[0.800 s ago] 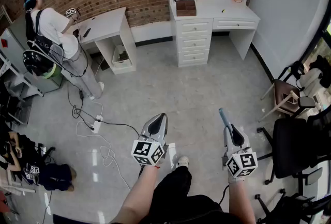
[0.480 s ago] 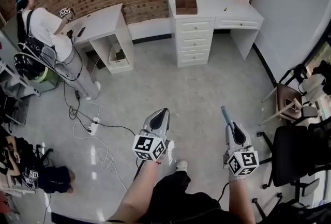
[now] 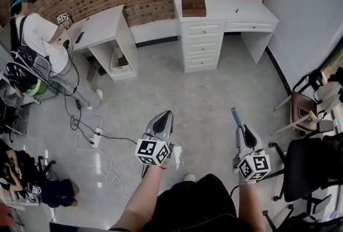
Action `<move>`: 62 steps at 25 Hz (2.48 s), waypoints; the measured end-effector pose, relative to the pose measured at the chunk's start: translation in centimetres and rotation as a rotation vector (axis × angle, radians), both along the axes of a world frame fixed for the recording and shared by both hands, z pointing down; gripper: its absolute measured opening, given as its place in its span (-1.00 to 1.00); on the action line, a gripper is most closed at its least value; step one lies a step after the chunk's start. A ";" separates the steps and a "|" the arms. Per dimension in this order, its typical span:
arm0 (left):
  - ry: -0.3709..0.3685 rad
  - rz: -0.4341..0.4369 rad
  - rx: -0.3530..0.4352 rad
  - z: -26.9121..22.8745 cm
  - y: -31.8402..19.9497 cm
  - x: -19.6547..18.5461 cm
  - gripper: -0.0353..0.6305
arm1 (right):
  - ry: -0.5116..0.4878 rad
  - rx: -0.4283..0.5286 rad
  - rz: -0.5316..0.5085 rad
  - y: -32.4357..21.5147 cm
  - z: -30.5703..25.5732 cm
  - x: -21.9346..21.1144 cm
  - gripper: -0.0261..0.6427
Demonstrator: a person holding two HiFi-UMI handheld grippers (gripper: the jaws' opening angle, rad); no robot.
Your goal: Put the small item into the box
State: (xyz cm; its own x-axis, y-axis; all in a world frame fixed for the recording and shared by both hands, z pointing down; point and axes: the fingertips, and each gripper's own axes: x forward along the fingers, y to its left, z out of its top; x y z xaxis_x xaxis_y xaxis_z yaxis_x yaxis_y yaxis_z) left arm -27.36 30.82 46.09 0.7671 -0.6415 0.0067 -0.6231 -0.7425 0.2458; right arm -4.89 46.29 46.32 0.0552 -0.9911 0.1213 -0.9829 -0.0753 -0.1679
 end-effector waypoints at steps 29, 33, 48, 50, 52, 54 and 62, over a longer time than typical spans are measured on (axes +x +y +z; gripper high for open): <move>0.002 -0.104 -0.014 -0.1 -28.3 19.1 -0.89 | -0.021 0.013 -0.145 -31.5 -0.1 20.3 -0.72; 0.002 -0.111 -0.019 0.4 -30.8 21.5 -0.89 | -0.026 0.015 -0.158 -34.4 0.3 22.6 -0.72; -0.011 -0.120 -0.050 2.7 -37.7 25.7 -0.89 | -0.045 -0.009 -0.222 -41.7 1.9 24.8 -0.72; -0.006 -0.117 -0.047 2.8 -39.5 26.5 -0.89 | -0.044 -0.005 -0.224 -43.3 2.0 25.3 -0.72; -0.001 -0.108 -0.043 2.9 -41.4 27.6 -0.89 | -0.042 -0.004 -0.227 -45.2 2.0 25.8 -0.72; 0.000 -0.095 -0.037 2.8 -43.4 28.5 -0.89 | -0.038 -0.008 -0.232 -47.2 2.0 26.1 -0.72; -0.005 -0.068 -0.036 2.2 -51.6 31.6 -0.89 | -0.024 -0.021 -0.257 -55.9 1.3 27.7 -0.72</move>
State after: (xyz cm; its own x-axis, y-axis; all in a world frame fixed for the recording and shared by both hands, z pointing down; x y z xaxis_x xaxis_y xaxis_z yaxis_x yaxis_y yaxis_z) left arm 4.21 -20.77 48.25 0.7218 -0.6912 0.0346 -0.6730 -0.6892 0.2685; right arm 22.77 -9.64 47.67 -0.2018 -0.9694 0.1400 -0.9659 0.1733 -0.1922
